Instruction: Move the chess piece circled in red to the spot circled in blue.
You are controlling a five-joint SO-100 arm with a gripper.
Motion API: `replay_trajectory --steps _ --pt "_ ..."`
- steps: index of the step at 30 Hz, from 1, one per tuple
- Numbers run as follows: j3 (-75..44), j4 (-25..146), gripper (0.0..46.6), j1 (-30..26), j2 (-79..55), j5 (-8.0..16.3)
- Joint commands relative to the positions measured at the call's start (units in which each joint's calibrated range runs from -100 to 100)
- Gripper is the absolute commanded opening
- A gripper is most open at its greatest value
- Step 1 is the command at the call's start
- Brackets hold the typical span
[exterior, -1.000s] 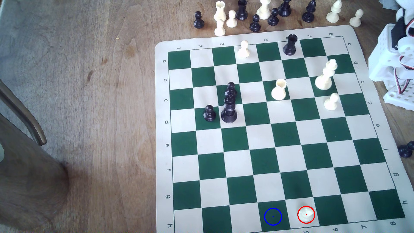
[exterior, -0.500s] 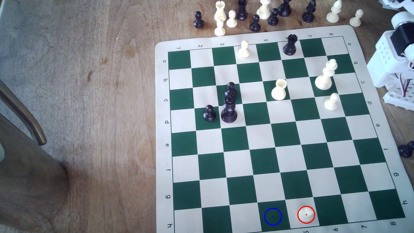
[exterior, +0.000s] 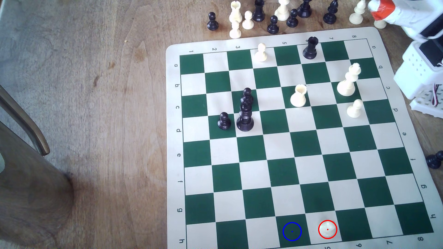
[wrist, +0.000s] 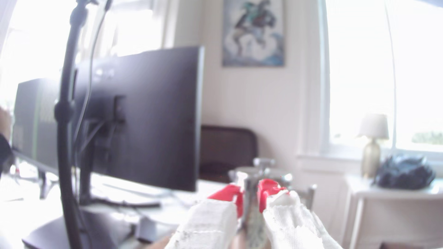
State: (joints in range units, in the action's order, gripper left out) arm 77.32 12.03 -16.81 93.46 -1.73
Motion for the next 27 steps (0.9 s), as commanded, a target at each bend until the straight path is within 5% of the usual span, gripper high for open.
replay_trajectory --steps 1,12,16,18,23,27 --pt "-14.03 14.5 0.3 -3.09 -5.35 0.68" --pt "-37.33 39.16 0.3 -9.35 -31.75 10.26" --pt "-51.57 45.79 0.3 -12.17 -48.56 15.09" --pt "-62.63 53.57 0.2 -12.32 -59.0 19.83" --pt "-71.88 61.76 0.9 -13.34 -73.18 21.68" --pt "-72.78 61.27 6.0 -16.23 -81.41 24.47"
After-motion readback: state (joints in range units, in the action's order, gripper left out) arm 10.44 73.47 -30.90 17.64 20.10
